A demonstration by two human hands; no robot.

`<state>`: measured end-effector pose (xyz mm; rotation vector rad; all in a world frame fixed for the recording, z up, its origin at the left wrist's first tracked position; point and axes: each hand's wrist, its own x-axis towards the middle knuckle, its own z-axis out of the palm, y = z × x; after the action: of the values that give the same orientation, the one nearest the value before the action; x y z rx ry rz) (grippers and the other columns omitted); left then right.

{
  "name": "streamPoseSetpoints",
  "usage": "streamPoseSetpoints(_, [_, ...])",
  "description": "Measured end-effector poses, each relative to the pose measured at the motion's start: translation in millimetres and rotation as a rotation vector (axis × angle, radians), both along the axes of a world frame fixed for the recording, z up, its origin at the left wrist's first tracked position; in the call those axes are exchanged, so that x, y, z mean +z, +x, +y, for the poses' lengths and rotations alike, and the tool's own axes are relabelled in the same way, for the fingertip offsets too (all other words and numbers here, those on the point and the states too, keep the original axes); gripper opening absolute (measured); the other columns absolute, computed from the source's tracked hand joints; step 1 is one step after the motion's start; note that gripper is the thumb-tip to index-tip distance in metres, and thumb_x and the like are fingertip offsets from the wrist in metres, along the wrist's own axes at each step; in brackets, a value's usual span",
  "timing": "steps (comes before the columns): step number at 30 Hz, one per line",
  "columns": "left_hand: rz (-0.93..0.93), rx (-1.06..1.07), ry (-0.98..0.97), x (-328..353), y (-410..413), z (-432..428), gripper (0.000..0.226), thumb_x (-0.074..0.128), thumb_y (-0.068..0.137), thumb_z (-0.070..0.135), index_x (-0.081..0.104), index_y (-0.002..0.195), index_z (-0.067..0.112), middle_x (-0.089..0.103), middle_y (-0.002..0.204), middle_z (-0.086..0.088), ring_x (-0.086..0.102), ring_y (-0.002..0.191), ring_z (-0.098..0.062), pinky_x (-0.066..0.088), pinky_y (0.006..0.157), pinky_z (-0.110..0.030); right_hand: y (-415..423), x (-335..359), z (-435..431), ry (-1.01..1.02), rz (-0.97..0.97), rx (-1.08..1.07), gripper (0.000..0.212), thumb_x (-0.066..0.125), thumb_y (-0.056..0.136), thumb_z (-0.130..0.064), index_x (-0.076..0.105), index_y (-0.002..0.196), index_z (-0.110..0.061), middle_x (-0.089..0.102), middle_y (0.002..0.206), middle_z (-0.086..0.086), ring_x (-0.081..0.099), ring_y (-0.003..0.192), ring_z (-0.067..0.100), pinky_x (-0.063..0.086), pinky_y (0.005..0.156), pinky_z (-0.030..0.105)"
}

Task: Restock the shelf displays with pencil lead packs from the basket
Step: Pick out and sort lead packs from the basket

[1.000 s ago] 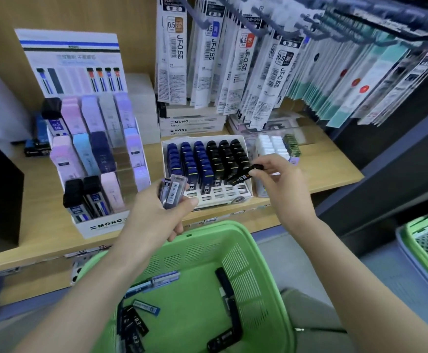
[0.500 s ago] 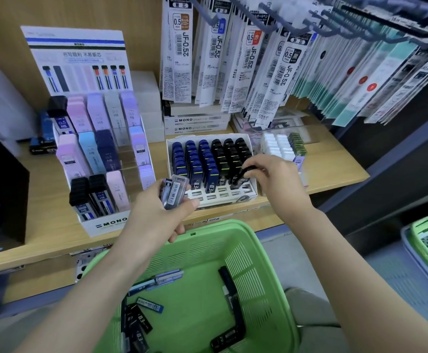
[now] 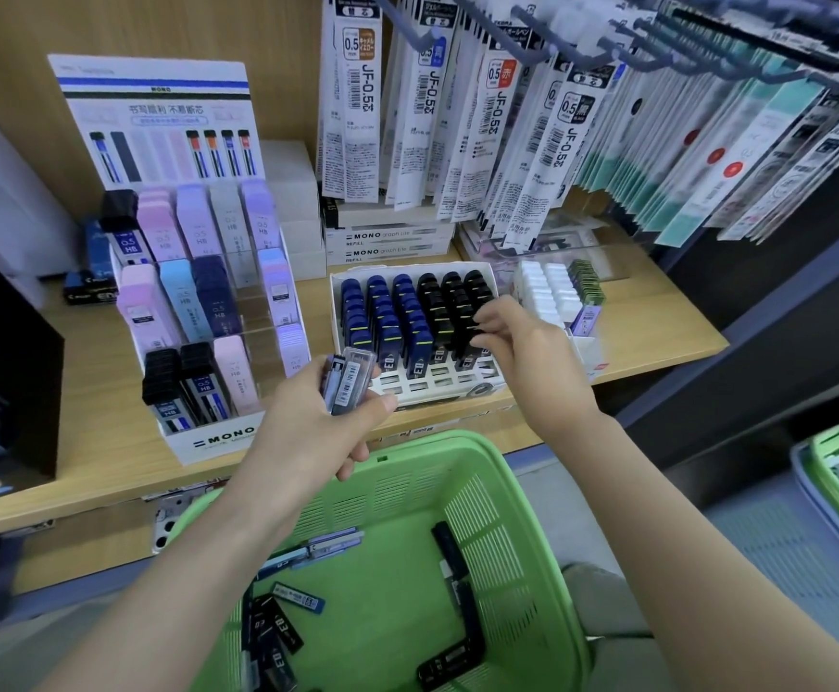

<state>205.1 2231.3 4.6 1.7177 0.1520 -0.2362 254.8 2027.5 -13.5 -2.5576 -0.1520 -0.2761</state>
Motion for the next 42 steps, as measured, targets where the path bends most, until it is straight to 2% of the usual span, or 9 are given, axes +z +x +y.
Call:
streamPoseSetpoints(4, [0.018, -0.015, -0.005, 0.6, -0.6, -0.9, 0.013, 0.065, 0.087, 0.018, 0.057, 0.096, 0.017, 0.054, 0.063, -0.004, 0.043, 0.037, -0.003, 0.039, 0.040, -0.017, -0.8, -1.1, 1.4, -0.091, -0.079, -0.019, 0.009, 0.054, 0.095, -0.012, 0.059, 0.093, -0.004, 0.056, 0.084, -0.001, 0.051, 0.070, 0.011, 0.037, 0.058, 0.028])
streamPoseSetpoints(9, [0.081, -0.049, -0.046, -2.4, -0.6, -4.9, 0.013, 0.055, 0.093, 0.024, 0.058, 0.100, 0.015, 0.061, 0.075, -0.002, 0.052, 0.045, -0.006, 0.045, 0.044, -0.019, -5.2, 1.9, 11.6, -0.137, -0.162, -0.049, 0.014, 0.060, 0.091, -0.012, 0.064, 0.103, -0.006, 0.053, 0.106, 0.005, 0.053, 0.088, 0.019, 0.044, 0.069, 0.030])
streamPoseSetpoints(14, [0.096, -0.101, -0.031, -5.9, 0.7, -6.1, 0.012, 0.053, 0.094, 0.017, 0.057, 0.106, 0.018, 0.066, 0.088, -0.002, 0.059, 0.061, -0.010, 0.050, 0.050, -0.019, -25.3, 18.2, 46.5, 0.310, 0.093, 0.067, 0.017, 0.055, 0.094, -0.027, 0.065, 0.087, -0.017, 0.056, 0.074, -0.012, 0.049, 0.066, -0.004, 0.037, 0.063, 0.009])
streamPoseSetpoints(18, [0.089, -0.183, 0.005, -7.9, -0.8, -6.0, 0.016, 0.054, 0.094, 0.015, 0.060, 0.108, 0.020, 0.069, 0.086, 0.001, 0.061, 0.063, -0.008, 0.050, 0.053, -0.020, -33.9, 18.7, 55.7, 0.505, 0.386, 0.173, 0.014, 0.066, 0.087, -0.021, 0.061, 0.079, -0.031, 0.063, 0.073, -0.007, 0.057, 0.060, 0.001, 0.050, 0.063, 0.020])
streamPoseSetpoints(25, [0.053, -0.068, -0.028, -6.3, 3.1, 2.0, 0.013, 0.055, 0.093, 0.018, 0.057, 0.101, 0.008, 0.062, 0.061, 0.002, 0.045, 0.040, -0.004, 0.036, 0.040, -0.015, -33.4, 32.1, 43.3, 1.011, 0.541, 0.032, 0.007, 0.061, 0.088, -0.006, 0.056, 0.093, -0.005, 0.064, 0.078, 0.006, 0.068, 0.069, 0.012, 0.057, 0.072, 0.021])
streamPoseSetpoints(28, [-0.028, 0.000, -0.012, -6.5, 6.1, 5.1, 0.012, 0.055, 0.093, 0.021, 0.058, 0.095, 0.010, 0.046, 0.042, 0.010, 0.033, 0.037, -0.004, 0.029, 0.039, -0.015, -35.7, 33.2, 41.5, 0.843, 0.552, 0.096, 0.014, 0.064, 0.086, -0.005, 0.053, 0.090, -0.013, 0.063, 0.075, 0.001, 0.067, 0.070, 0.014, 0.056, 0.073, 0.023])
streamPoseSetpoints(32, [-0.164, -0.036, 0.091, -2.2, 6.4, 3.8, 0.005, 0.060, 0.089, 0.021, 0.061, 0.087, 0.025, 0.053, 0.050, 0.021, 0.047, 0.049, 0.000, 0.033, 0.054, -0.023, -44.6, 28.5, 49.1, 0.455, 0.490, 0.254, 0.021, 0.069, 0.083, -0.011, 0.054, 0.089, -0.025, 0.067, 0.078, -0.004, 0.064, 0.077, 0.012, 0.051, 0.077, 0.024])
streamPoseSetpoints(36, [-0.208, -0.095, 0.156, 0.7, 4.6, -3.6, 0.010, 0.063, 0.088, 0.022, 0.059, 0.090, 0.032, 0.060, 0.072, 0.015, 0.051, 0.057, 0.007, 0.037, 0.056, -0.014, -50.9, 29.9, 52.2, 0.449, 0.388, 0.244, 0.014, 0.066, 0.086, -0.018, 0.060, 0.099, -0.021, 0.065, 0.084, -0.007, 0.059, 0.072, 0.008, 0.050, 0.069, 0.023])
streamPoseSetpoints(42, [-0.043, -0.016, 0.041, -0.1, 6.9, -12.3, 0.016, 0.054, 0.093, 0.029, 0.040, 0.093, 0.022, 0.054, 0.079, -0.005, 0.039, 0.051, -0.012, 0.031, 0.050, -0.028, -42.3, 47.5, 18.4, 0.658, 0.113, -0.025, 0.025, 0.065, 0.086, -0.011, 0.046, 0.097, -0.023, 0.066, 0.097, -0.001, 0.067, 0.083, 0.009, 0.056, 0.072, 0.025])
